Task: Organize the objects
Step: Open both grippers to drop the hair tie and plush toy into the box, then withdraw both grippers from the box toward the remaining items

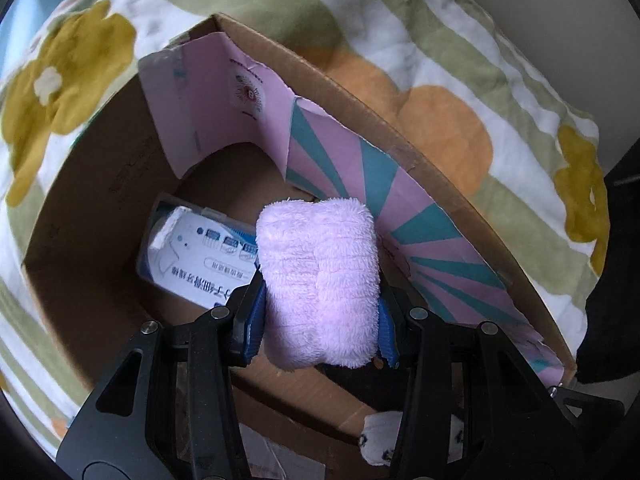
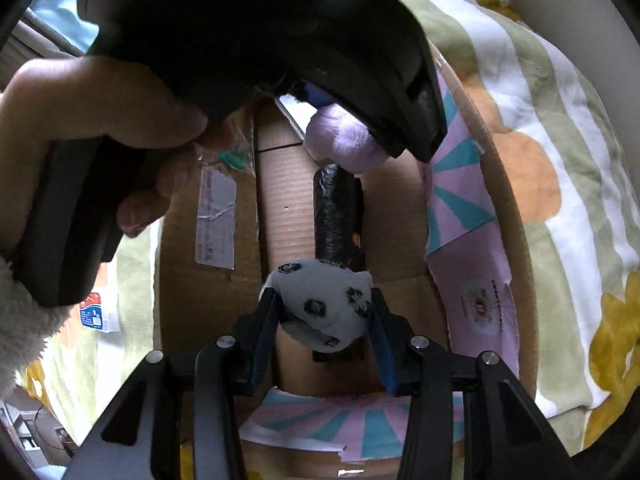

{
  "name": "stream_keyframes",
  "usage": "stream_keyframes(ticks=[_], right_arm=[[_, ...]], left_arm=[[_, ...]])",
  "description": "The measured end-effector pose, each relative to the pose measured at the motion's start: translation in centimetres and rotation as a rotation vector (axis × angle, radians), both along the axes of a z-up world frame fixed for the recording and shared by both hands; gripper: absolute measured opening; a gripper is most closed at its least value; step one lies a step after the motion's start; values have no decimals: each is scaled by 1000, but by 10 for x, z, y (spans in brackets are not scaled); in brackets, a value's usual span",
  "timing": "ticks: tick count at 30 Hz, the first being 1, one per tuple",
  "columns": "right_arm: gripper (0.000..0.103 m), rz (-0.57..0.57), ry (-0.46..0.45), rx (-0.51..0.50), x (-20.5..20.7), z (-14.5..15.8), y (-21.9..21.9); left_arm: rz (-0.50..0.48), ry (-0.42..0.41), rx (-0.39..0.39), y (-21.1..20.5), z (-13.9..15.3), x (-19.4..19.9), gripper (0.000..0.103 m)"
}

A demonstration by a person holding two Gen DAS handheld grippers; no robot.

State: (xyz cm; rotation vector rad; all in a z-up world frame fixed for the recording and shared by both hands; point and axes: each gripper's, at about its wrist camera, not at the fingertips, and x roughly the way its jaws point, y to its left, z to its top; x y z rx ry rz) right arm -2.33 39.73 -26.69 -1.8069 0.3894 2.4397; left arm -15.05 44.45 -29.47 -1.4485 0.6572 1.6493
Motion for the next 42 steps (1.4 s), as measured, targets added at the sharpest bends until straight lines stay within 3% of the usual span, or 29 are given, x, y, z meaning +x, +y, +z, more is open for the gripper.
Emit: stream_keyframes(ticks=[2,3,4,5,6,12,24,42], right_arm=[[44,-4,26,2,0,3,1],[54,-6,35,-8,0,5,1],[64,-13,36,-16,0,6,2],[92,-24,45,-24,1,7,2],[103,-29,58,-28,3,9,3],[103,-80,93,-75,12,10,7],[103,-86,124,-26,18,30,4],[103,4,185,34,41,135,-28]], left_arm=[[-1,13,-3,2,1,-1,43],[-1,17,-5,3,2,-2,45],[-6,21,-1,3,4,-1,60],[-10,30,3,3,7,-1,98],[-15,46,8,3,11,-2,101],[-27,60,30,2,21,-5,103],[-9,62,44,-13,45,-2,103],[98,134,147,-87,167,32,103]])
